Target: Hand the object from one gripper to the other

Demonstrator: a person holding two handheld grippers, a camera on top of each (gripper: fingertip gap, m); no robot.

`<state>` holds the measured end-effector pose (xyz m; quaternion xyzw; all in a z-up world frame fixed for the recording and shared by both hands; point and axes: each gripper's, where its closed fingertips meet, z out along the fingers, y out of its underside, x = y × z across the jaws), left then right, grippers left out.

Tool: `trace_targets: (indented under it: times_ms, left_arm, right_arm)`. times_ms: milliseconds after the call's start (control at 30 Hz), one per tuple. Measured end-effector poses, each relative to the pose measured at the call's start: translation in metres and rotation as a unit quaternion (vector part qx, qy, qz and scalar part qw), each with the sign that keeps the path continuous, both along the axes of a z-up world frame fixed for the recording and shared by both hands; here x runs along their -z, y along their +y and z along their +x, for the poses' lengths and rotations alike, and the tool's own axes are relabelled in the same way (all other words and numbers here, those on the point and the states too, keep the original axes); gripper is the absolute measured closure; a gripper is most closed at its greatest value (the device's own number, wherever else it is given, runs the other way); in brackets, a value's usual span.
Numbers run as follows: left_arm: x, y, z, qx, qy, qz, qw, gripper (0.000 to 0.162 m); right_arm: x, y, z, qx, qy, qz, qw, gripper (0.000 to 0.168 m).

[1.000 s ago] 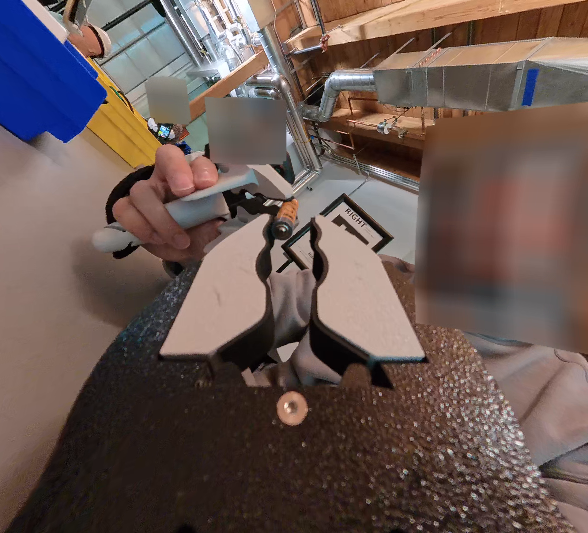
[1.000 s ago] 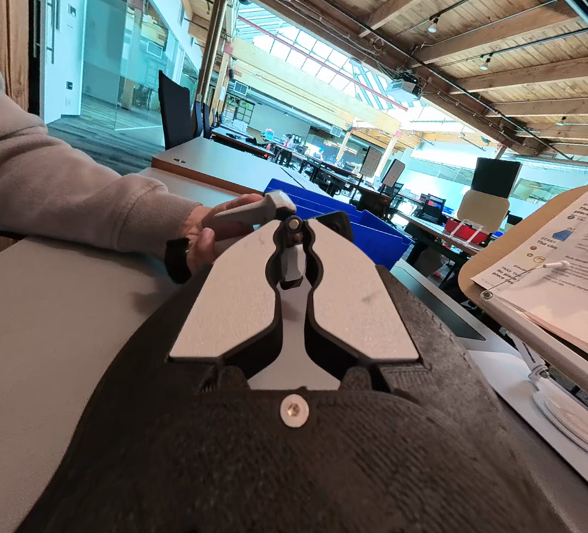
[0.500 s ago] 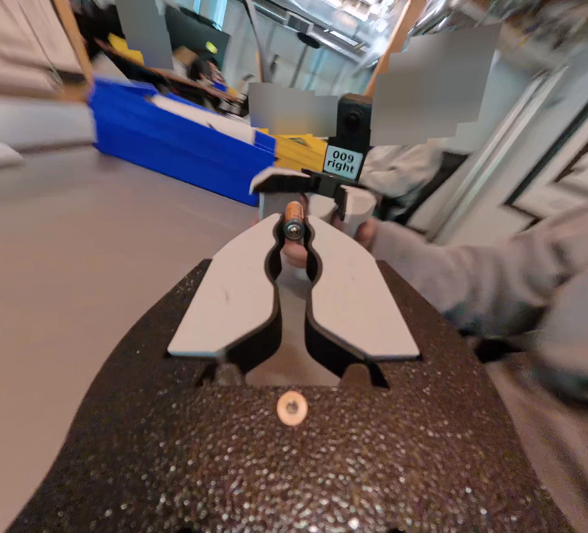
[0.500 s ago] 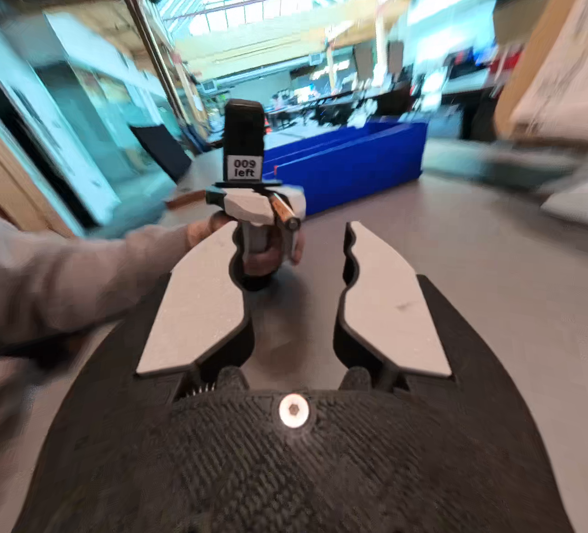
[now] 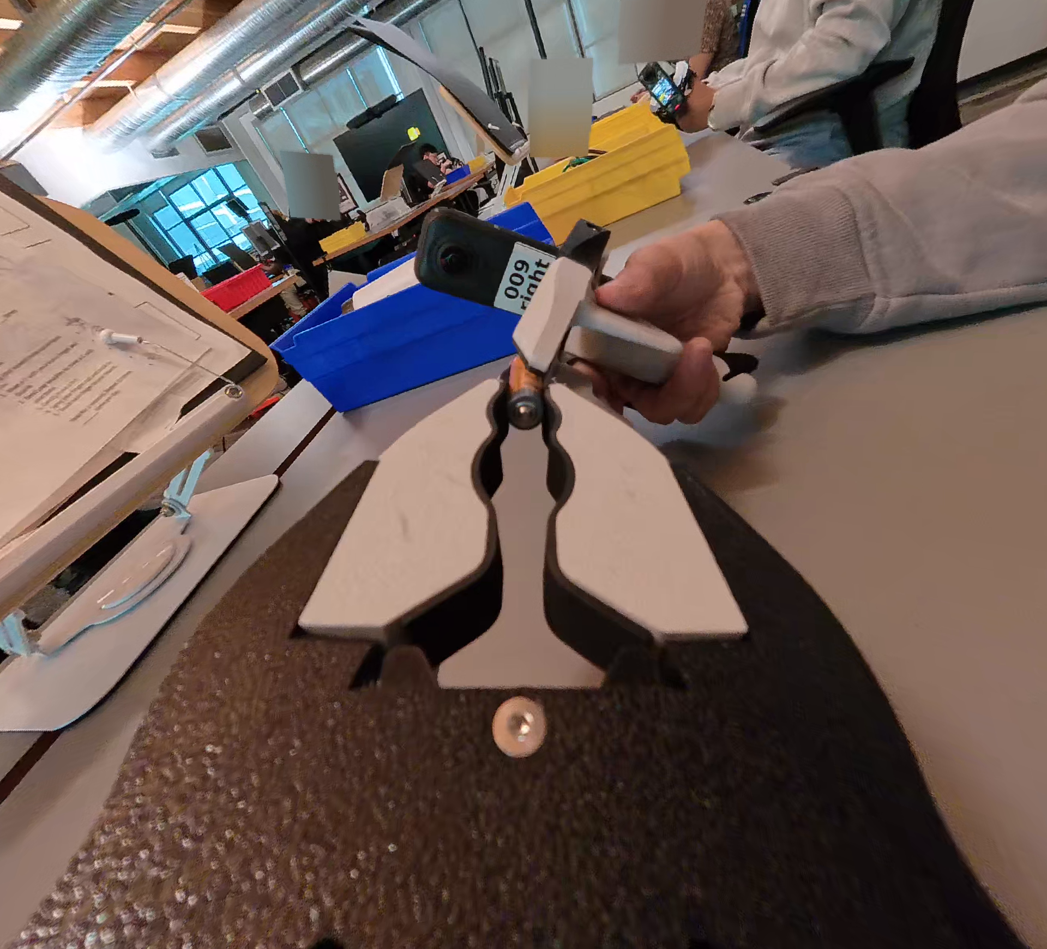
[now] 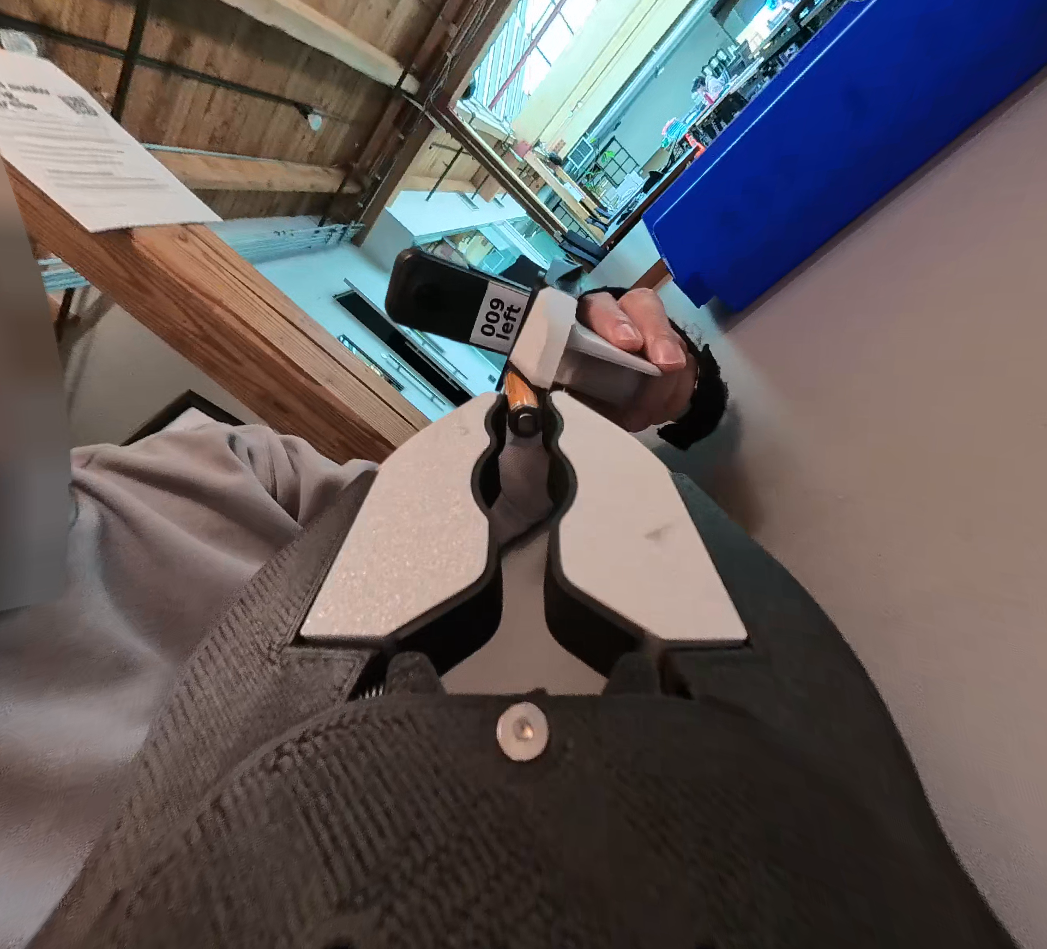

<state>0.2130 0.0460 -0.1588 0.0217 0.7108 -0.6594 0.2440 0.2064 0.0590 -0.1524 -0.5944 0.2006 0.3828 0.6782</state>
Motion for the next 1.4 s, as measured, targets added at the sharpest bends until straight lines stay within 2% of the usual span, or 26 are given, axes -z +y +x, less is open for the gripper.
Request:
trace_targets:
  times_ms: [67,167,233,333,433,500,567,733,933,1033,1100,1200,1300,1367,1400]
  left_arm:
    - [0.0,0.0,0.0,-0.001,0.017,-0.004,1.0,0.152]
    - [0.003,0.002,0.003,-0.008,0.081,-0.007,0.997,0.148]
    - [0.006,0.004,0.01,-0.019,0.168,-0.024,0.985,0.124]
    - [0.014,0.004,0.012,0.012,0.329,-0.049,0.943,0.113]
    - [0.015,0.001,0.001,0.089,0.461,-0.085,0.879,0.113]
    - [0.008,0.0,-0.007,0.146,0.515,-0.112,0.837,0.116]
    - [0.003,0.001,-0.014,0.185,0.538,-0.123,0.813,0.133]
    - [0.005,0.001,-0.018,0.19,0.542,-0.11,0.811,0.137]
    - [0.008,0.003,-0.019,0.199,0.557,-0.109,0.799,0.15]
    - [0.011,0.004,-0.015,0.171,0.525,-0.093,0.828,0.151]
    - [0.014,0.005,-0.009,0.14,0.49,-0.083,0.857,0.152]
    - [0.011,0.013,0.005,0.081,0.406,-0.086,0.906,0.152]
    - [0.003,0.019,0.012,0.04,0.265,-0.078,0.96,0.152]
    - [-0.001,0.018,0.009,0.028,0.179,-0.057,0.982,0.152]
    - [-0.003,0.015,0.006,0.025,0.143,-0.046,0.988,0.152]
  right_arm:
    - [0.0,0.0,0.0,0.006,-0.029,-0.008,1.0,0.157]
    - [0.005,0.001,0.007,0.054,-0.128,-0.043,0.989,0.157]
    - [0.001,-0.003,0.018,0.122,-0.232,-0.055,0.963,0.157]
    - [-0.015,-0.012,0.023,0.204,-0.408,-0.046,0.889,0.158]
    - [-0.014,-0.012,0.013,0.21,-0.545,-0.057,0.81,0.157]
    - [-0.008,-0.008,0.007,0.204,-0.611,-0.069,0.762,0.157]
    - [-0.003,-0.005,0.004,0.196,-0.654,-0.083,0.726,0.157]
    - [0.01,-0.001,-0.001,0.174,-0.717,-0.106,0.667,0.157]
    - [0.012,0.001,-0.002,0.17,-0.734,-0.113,0.648,0.157]
    - [0.016,0.001,0.002,0.179,-0.721,-0.129,0.657,0.158]
    - [0.016,0.0,0.003,0.182,-0.694,-0.13,0.685,0.155]
    - [0.005,-0.002,0.011,0.203,-0.575,-0.114,0.784,0.128]
    - [-0.003,-0.004,0.023,0.193,-0.35,-0.085,0.913,0.106]
    - [-0.003,-0.005,0.022,0.144,-0.202,-0.056,0.967,0.107]
    - [-0.002,-0.005,0.022,0.123,-0.138,-0.043,0.982,0.112]
